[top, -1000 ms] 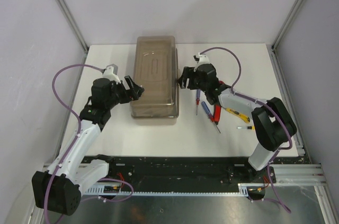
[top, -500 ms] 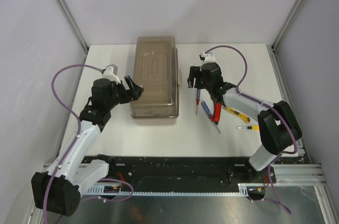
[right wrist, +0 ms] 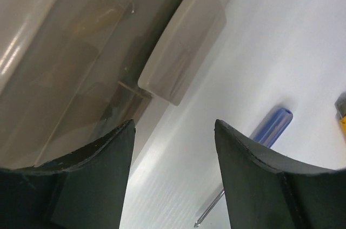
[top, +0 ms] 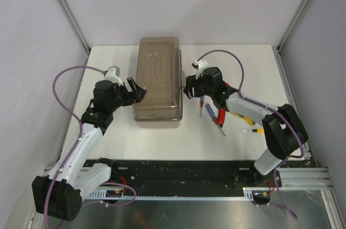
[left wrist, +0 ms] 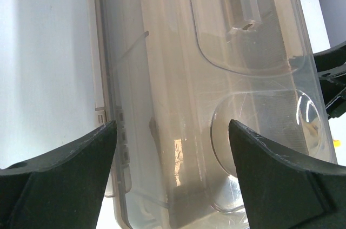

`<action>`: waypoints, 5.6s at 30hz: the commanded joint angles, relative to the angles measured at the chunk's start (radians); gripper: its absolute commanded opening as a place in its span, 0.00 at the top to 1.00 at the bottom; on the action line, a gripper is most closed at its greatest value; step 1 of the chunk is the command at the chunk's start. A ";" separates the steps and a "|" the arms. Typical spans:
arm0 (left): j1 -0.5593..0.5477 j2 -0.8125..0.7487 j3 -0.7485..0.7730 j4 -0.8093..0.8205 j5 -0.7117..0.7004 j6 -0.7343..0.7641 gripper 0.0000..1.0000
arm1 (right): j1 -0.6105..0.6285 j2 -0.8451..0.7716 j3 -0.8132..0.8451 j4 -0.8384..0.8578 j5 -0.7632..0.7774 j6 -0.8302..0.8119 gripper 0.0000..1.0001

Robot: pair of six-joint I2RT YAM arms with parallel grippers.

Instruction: Pack the tool kit

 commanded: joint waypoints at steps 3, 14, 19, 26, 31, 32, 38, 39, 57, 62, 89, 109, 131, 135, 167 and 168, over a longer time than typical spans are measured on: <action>0.001 0.000 0.013 -0.070 -0.048 0.058 0.13 | 0.030 -0.003 0.001 0.110 0.001 -0.041 0.35; 0.002 0.003 0.009 -0.070 -0.050 0.064 0.13 | 0.067 0.073 0.002 0.216 0.138 -0.051 0.45; 0.002 0.000 0.004 -0.070 -0.058 0.068 0.14 | 0.089 0.071 0.001 0.230 0.289 -0.060 0.56; 0.001 -0.007 -0.009 -0.070 -0.079 0.071 0.19 | 0.087 -0.001 -0.013 0.275 0.363 -0.035 0.61; 0.001 -0.004 -0.012 -0.071 -0.083 0.075 0.24 | 0.064 -0.024 -0.014 0.285 0.323 0.033 0.66; 0.002 -0.004 -0.012 -0.071 -0.083 0.076 0.25 | 0.056 -0.027 -0.015 0.285 0.307 0.051 0.66; 0.002 -0.001 -0.010 -0.071 -0.083 0.084 0.27 | -0.008 -0.023 -0.018 0.293 0.181 0.169 0.66; 0.002 -0.001 -0.008 -0.070 -0.082 0.084 0.26 | -0.020 -0.017 -0.017 0.292 0.156 0.188 0.63; 0.002 0.010 0.018 -0.070 -0.045 0.093 0.16 | -0.170 0.334 -0.001 0.716 -0.435 0.992 0.06; 0.002 0.008 0.018 -0.070 -0.045 0.093 0.16 | -0.176 0.390 0.004 0.814 -0.467 1.098 0.10; 0.002 -0.012 0.011 -0.072 -0.058 0.094 0.16 | -0.175 0.391 0.005 0.876 -0.532 1.199 0.18; 0.002 -0.024 0.212 -0.090 -0.076 0.196 0.01 | -0.219 0.213 0.004 0.299 -0.301 0.656 0.17; -0.272 0.233 0.548 -0.168 -0.193 0.265 0.01 | -0.252 0.331 0.004 0.553 -0.490 0.750 0.42; -0.400 0.325 0.606 -0.219 -0.384 0.283 0.01 | -0.254 0.347 0.005 0.578 -0.508 0.760 0.50; -0.633 1.005 1.256 -0.874 -0.922 0.076 0.01 | -0.275 0.436 0.004 0.693 -0.553 0.806 0.74; -0.629 1.008 1.254 -0.875 -0.918 0.076 0.02 | -0.275 0.438 0.004 0.695 -0.555 0.807 0.74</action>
